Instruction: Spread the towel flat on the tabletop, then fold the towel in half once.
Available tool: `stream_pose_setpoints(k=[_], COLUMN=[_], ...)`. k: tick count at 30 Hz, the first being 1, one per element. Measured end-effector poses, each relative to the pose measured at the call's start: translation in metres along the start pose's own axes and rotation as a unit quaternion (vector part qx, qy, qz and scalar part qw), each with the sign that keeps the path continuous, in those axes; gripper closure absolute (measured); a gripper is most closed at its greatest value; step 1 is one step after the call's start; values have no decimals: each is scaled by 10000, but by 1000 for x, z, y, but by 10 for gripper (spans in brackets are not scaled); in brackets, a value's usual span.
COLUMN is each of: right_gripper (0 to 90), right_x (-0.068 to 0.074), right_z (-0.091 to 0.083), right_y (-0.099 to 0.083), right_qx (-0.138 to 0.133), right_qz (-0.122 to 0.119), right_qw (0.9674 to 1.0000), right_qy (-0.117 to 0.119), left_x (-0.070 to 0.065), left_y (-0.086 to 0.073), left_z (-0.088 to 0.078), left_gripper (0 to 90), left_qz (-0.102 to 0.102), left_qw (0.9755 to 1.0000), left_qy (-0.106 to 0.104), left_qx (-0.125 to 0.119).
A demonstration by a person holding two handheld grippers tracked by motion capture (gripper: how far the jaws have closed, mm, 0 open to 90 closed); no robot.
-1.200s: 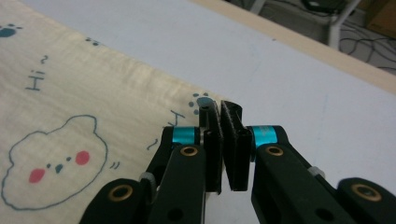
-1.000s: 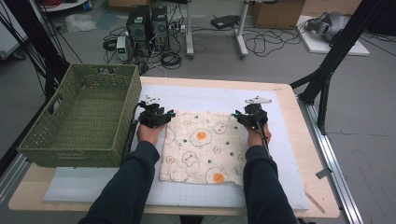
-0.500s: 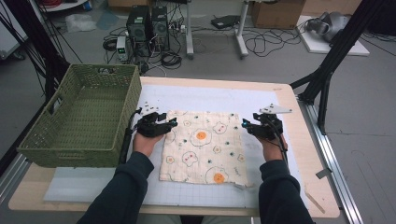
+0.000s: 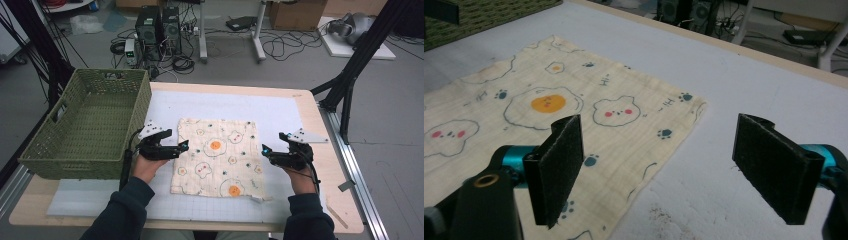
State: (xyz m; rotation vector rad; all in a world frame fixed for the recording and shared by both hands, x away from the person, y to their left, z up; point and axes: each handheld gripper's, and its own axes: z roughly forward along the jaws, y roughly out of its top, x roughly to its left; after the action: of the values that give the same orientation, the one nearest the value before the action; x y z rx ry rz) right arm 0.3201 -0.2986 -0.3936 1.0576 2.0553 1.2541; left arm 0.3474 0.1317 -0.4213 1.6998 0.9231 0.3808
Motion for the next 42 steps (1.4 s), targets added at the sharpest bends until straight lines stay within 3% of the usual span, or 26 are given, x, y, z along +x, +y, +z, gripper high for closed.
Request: stream_pose_setpoints(k=[3, 10, 24, 30, 36, 42], right_gripper=[119, 115, 114, 115, 115, 115], right_x=[5, 4, 2, 3, 2, 3], right_z=[-2, 0, 4, 4, 6, 8], right_y=[0, 0, -1, -2, -3, -8], right_qx=[-11, 79, 137, 147, 192, 260], right_qz=[-109, -127, -89, -54, -68, -20], right_qw=[9999, 9997, 9998, 9998, 9998, 9997], right_qy=[-81, -181, -102, -81, -58, 22], left_x=[0, 1, 6, 17, 29, 43], left_y=[1, 1, 4, 15, 25, 33], left_z=[-3, -3, -2, 7, 26, 43], left_gripper=[169, 175, 175, 197, 221, 270], left_qz=[-22, -88, -175, -276, -367, -558], left_qw=[9999, 9998, 9997, 9994, 9991, 9973], left_qy=[-18, 6, 75, 116, 222, 445], left_qx=[-108, -172, -163, -160, 15, 162])
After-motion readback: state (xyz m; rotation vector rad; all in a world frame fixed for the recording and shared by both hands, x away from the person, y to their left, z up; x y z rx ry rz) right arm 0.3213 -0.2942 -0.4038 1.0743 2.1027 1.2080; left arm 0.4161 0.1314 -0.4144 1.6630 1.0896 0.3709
